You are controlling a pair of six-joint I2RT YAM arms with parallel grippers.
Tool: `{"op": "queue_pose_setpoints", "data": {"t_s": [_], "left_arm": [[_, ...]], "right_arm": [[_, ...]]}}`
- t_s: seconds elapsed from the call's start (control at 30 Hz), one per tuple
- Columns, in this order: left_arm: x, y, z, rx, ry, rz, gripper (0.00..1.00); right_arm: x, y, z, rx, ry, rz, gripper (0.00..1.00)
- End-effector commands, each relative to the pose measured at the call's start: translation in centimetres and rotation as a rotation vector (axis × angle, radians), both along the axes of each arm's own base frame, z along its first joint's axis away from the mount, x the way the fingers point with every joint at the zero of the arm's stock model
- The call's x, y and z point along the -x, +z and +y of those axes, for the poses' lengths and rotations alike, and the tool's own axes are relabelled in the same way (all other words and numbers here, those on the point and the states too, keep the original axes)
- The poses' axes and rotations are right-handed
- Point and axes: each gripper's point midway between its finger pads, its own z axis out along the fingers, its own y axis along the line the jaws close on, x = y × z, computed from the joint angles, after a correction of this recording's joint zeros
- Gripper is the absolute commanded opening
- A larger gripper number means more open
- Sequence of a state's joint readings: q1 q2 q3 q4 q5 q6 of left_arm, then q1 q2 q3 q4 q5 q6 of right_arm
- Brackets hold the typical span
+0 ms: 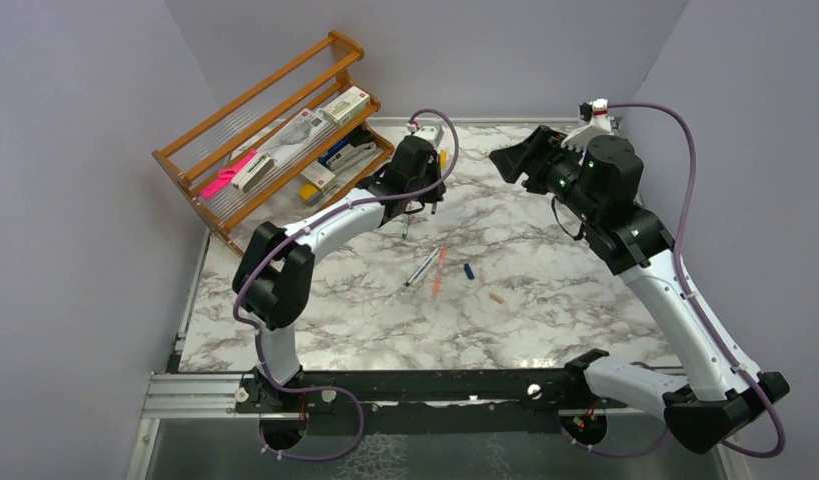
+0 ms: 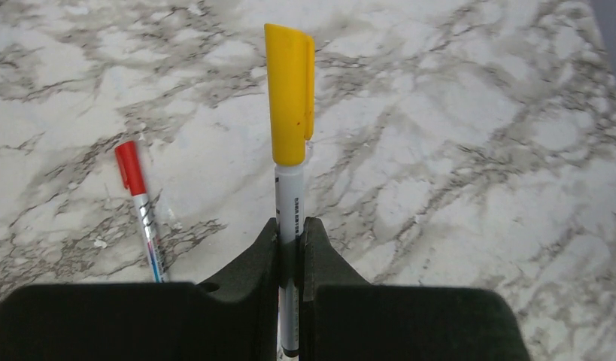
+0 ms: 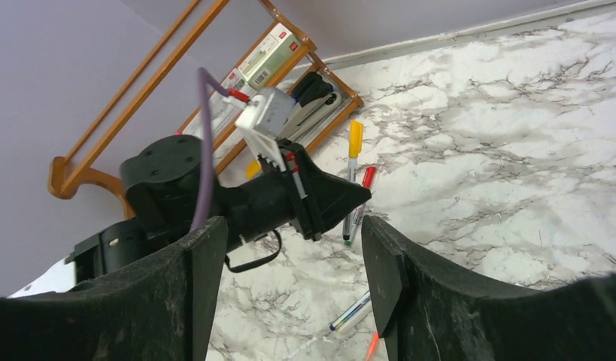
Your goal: Insert the pens into the pen caps
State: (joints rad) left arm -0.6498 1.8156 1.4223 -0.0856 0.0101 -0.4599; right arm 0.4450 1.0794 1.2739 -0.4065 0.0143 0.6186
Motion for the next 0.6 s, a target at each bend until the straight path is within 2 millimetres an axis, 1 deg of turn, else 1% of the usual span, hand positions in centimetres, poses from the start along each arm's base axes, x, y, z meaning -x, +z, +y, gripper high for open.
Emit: {"op": "queue_pose_setpoints", "data": {"t_s": [0.0, 0.1, 0.2, 0.3, 0.43, 0.57], "left_arm": [[-1.0, -3.9, 2.9, -0.139, 0.198, 0.117, 0.00], [-0.8, -6.1, 3.5, -0.175, 0.244, 0.187, 0.00], [-0.1, -8.4, 3.5, -0.217, 0.239, 0.267, 0.00], [0.7, -10.7, 4.2, -0.266, 0.254, 0.343, 0.00], [1.6, -13.2, 4.5, -0.289, 0.249, 0.409, 0.01], [1.9, -15.0, 5.3, -0.338, 0.264, 0.438, 0.03]], "right_arm": [[-0.1, -0.8, -0.6, 0.030, -0.024, 0.016, 0.65], [-0.2, -1.1, -0.5, 0.039, -0.022, 0.027, 0.64], [-0.2, -1.6, -0.5, 0.048, -0.018, 0.038, 0.63], [-0.2, -1.9, -0.4, 0.055, -0.008, 0.044, 0.63], [-0.1, -2.5, -0.1, 0.066, 0.009, 0.062, 0.61], [-0.1, -3.2, 0.2, 0.084, 0.026, 0.087, 0.60]]}}
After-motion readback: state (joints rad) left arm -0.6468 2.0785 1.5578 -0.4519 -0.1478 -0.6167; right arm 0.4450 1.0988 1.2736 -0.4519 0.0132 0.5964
